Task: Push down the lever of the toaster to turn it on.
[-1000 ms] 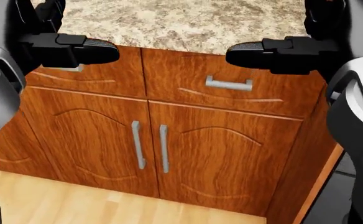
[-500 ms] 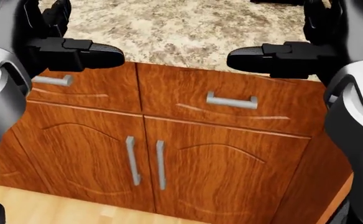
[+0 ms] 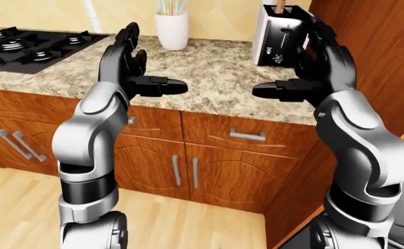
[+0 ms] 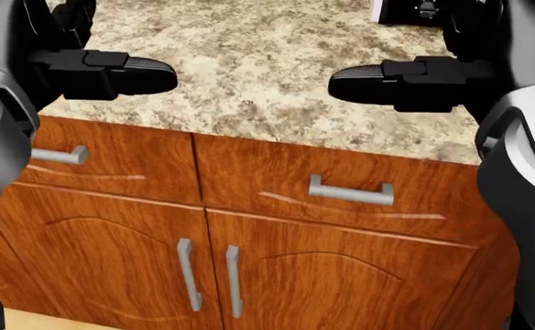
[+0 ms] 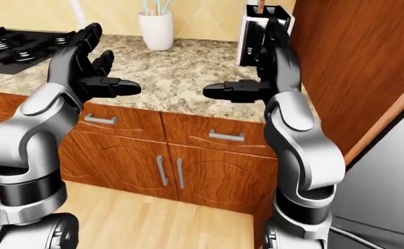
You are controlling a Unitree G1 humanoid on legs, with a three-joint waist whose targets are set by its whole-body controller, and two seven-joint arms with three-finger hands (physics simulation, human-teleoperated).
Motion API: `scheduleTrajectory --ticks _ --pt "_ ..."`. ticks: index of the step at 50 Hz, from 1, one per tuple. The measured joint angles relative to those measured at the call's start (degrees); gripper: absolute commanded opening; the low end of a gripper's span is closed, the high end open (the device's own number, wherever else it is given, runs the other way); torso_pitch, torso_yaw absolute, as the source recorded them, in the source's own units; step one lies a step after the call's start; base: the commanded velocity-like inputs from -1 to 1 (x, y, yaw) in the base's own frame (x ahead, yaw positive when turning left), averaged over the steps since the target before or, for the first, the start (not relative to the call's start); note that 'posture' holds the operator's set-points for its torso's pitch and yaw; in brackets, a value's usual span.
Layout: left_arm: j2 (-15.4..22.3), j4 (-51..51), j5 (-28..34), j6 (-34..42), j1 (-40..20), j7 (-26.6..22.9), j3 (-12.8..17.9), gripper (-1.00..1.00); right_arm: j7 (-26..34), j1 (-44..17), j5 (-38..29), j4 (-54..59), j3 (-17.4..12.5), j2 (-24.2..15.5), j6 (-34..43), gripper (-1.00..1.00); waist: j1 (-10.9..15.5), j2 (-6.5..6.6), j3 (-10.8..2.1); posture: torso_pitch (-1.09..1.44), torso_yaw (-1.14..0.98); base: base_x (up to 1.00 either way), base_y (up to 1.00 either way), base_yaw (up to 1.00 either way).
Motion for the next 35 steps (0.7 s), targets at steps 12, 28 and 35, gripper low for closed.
scheduleTrajectory --ticks 12,28,35 --pt "0.51 -0.46 -0.14 -0.02 -0.51 -0.07 0.34 1.00 0.21 -0.37 -0.58 0.56 0.36 0.41 -0.77 1.00 -0.60 5.64 -0.37 0.00 0.00 0.24 0.00 0.00" --pt "-0.19 0.29 -0.12 0.19 -0.03 -0.21 -0.53 1.00 0.33 0.47 -0.86 0.62 0.05 0.37 -0.07 1.00 -0.23 -0.26 0.18 0.00 0.00 0.23 0.00 0.00" --pt "0.10 -0.32 -0.18 0.53 -0.58 -0.13 -0.04 1.00 0.27 -0.24 -1.08 0.23 0.29 0.34 0.02 1.00 -0.71 2.91 0.02 0.00 0.00 0.24 0.00 0.00"
